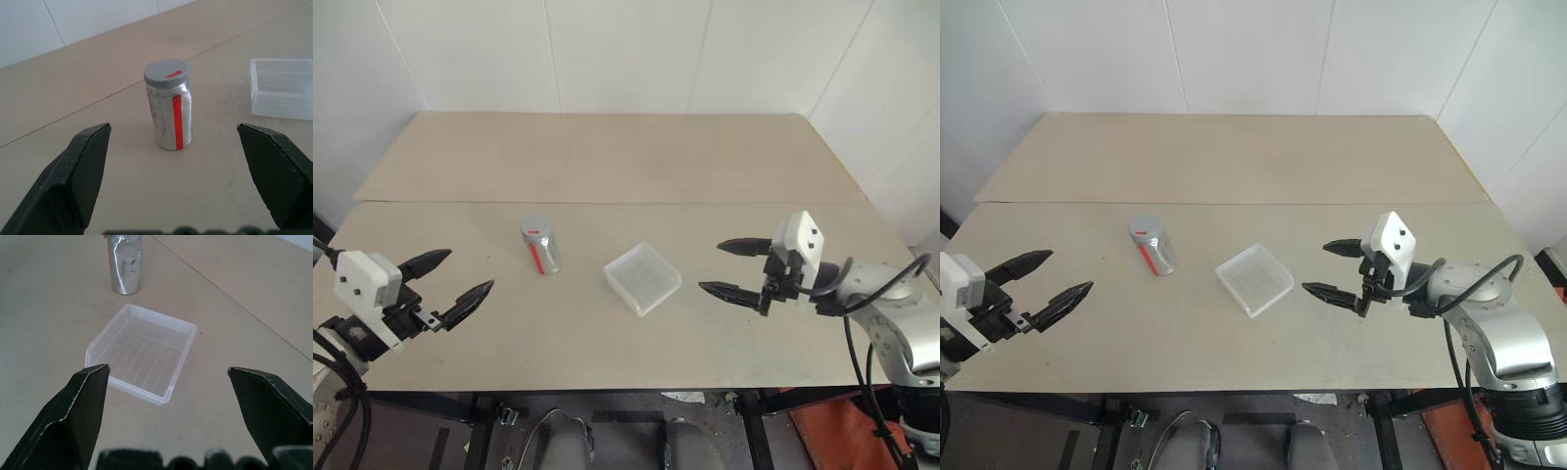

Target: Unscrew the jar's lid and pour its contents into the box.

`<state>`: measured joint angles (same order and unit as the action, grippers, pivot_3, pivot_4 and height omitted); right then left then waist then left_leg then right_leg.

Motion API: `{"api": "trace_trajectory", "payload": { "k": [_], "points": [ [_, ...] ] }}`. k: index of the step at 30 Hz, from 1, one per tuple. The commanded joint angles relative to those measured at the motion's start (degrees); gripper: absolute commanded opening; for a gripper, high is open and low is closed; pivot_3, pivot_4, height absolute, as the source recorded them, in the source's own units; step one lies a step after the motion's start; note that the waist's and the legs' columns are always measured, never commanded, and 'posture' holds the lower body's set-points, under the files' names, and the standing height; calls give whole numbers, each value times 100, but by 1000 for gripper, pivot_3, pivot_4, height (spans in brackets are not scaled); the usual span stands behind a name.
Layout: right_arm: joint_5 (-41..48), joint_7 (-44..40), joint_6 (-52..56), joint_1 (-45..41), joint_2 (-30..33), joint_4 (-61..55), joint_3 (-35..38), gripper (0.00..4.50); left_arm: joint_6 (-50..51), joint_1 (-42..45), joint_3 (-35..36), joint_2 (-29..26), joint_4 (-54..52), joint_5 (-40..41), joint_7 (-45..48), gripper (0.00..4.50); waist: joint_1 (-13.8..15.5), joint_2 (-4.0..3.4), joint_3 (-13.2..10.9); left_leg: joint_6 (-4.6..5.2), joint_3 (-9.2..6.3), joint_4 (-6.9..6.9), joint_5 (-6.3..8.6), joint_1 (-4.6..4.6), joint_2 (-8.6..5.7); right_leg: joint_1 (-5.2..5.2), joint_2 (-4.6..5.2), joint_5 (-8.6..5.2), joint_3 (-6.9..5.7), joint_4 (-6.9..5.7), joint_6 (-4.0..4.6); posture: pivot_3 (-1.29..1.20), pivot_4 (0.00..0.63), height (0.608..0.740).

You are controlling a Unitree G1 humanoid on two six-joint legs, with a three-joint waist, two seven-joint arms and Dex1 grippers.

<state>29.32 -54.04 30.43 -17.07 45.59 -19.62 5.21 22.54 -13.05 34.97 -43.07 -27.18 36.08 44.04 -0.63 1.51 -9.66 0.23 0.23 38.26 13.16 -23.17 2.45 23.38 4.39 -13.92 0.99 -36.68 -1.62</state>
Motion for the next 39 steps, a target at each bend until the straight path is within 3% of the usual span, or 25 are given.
{"api": "trace_trajectory", "payload": {
  "k": [1, 9, 15, 27, 39],
  "points": [
    [-12, 68, -113, -89, -18, -91, 105, 4500, -34, 151, 114, -85, -49, 20, -34, 4486, 0, 0, 0, 0, 0, 0, 0, 1, 0, 0, 0, 0, 0, 0, 0, 0, 150, 740],
    [-47, 141, -117, -145, -108, -143, 19, 4500, 177, 129, -293, 233, -312, 15, -404, 4486, -2, 0, 0, 0, 0, 0, 0, 0, 0, 0, 0, 0, 1, 0, 0, 0, 150, 740],
    [84, 11, -29, -418, -81, -229, 39, 4500, 437, 232, -934, 786, -644, -373, -1353, 4486, -2, 0, 0, 0, -1, 0, 0, 1, 0, 0, -1, 1, 2, -3, 0, 0, 150, 740],
    [276, -855, -105, -954, 222, -96, -106, 4500, 308, 1462, -2273, 1673, 137, -1437, -2477, 4486, 35, 0, 0, 0, -5, 1, 0, 3, -6, -6, 0, 3, 0, -4, 1, 0, 150, 740],
    [310, -961, -95, -970, 332, -198, -71, 4500, -371, 2650, -2784, 2304, 1517, -2304, -2898, 4486, 70, 1, 0, 0, -7, 1, 0, 0, -11, -6, 3, 4, 0, -2, 0, 0, 150, 740]
  ]
}}
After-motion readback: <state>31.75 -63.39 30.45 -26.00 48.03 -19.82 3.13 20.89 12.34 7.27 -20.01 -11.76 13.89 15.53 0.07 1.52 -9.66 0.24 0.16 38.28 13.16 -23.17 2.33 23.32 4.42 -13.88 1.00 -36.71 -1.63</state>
